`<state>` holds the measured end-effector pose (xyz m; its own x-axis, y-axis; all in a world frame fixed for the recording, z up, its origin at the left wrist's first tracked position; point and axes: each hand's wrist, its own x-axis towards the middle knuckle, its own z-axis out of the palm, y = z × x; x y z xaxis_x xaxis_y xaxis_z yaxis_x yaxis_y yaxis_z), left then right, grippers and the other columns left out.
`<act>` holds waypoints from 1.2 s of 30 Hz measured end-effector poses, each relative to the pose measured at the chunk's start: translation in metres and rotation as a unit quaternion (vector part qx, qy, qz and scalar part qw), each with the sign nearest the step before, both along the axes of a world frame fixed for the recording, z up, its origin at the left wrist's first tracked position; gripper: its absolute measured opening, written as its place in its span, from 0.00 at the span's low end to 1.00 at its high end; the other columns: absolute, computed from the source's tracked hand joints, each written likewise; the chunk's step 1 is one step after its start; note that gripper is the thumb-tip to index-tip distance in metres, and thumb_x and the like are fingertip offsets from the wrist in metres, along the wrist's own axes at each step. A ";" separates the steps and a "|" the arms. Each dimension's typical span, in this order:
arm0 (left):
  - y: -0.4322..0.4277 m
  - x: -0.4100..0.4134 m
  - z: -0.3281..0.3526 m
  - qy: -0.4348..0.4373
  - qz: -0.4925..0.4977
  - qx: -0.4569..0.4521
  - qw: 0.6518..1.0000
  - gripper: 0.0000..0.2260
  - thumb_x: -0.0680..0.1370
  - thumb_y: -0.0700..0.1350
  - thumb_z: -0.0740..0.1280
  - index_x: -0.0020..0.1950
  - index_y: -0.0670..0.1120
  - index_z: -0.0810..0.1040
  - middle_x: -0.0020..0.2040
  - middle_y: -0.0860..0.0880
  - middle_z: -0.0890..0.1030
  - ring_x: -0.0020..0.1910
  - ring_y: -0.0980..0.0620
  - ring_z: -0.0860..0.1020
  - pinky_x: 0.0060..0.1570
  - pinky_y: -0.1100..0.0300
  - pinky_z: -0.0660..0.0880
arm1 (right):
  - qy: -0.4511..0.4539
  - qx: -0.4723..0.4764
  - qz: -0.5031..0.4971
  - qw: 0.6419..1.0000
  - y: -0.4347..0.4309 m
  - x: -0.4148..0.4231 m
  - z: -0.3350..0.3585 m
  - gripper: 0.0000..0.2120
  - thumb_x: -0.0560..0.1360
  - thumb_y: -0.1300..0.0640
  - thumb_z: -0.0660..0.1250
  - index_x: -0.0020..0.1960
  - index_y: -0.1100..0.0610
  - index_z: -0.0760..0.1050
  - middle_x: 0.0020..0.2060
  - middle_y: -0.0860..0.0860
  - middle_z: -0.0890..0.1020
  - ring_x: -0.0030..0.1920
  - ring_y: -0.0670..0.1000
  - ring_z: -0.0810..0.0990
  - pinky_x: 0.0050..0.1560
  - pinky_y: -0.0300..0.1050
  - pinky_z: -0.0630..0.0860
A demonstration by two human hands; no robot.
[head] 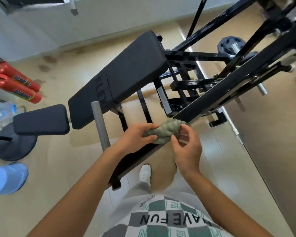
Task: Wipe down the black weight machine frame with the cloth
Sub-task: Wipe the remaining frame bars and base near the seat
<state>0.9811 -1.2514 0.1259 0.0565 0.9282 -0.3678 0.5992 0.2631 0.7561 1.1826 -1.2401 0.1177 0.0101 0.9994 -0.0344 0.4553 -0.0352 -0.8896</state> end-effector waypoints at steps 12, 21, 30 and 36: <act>-0.063 -0.048 0.005 0.068 -0.063 0.008 0.996 0.19 0.78 0.52 0.73 0.68 0.59 0.76 0.54 0.59 0.82 0.52 0.59 0.79 0.55 0.56 0.79 | 0.065 -0.132 -0.065 0.987 -0.084 -0.052 -0.004 0.15 0.73 0.64 0.76 0.52 0.50 0.75 0.47 0.43 0.83 0.46 0.38 0.82 0.46 0.31 0.79; -0.094 -0.073 0.023 0.209 -0.115 0.012 0.971 0.16 0.77 0.53 0.72 0.65 0.60 0.76 0.50 0.55 0.76 0.50 0.54 0.74 0.49 0.60 0.73 | 0.149 -0.344 0.000 0.927 -0.121 -0.077 -0.006 0.14 0.70 0.59 0.79 0.51 0.56 0.77 0.47 0.53 0.84 0.49 0.51 0.85 0.51 0.50 0.84; -0.093 -0.056 0.024 0.195 -0.125 0.048 0.972 0.22 0.78 0.55 0.71 0.71 0.57 0.73 0.57 0.55 0.82 0.54 0.53 0.79 0.54 0.57 0.77 | 0.250 -0.329 -0.176 0.893 -0.117 -0.089 -0.009 0.12 0.70 0.65 0.78 0.51 0.59 0.79 0.50 0.57 0.84 0.53 0.55 0.85 0.51 0.51 0.84; -0.076 -0.030 0.015 0.143 -0.065 0.101 0.982 0.21 0.78 0.52 0.72 0.70 0.53 0.76 0.56 0.51 0.83 0.54 0.50 0.79 0.55 0.56 0.74 | 0.125 -0.224 -0.179 0.950 -0.092 -0.073 0.001 0.12 0.72 0.58 0.78 0.52 0.50 0.79 0.45 0.41 0.83 0.47 0.39 0.81 0.44 0.27 0.75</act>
<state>0.9516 -1.3270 0.1410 0.1008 0.9756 -0.1952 0.8128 0.0323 0.5816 1.1099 -1.3324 0.1189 0.2821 0.8176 -0.5019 0.1189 -0.5489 -0.8274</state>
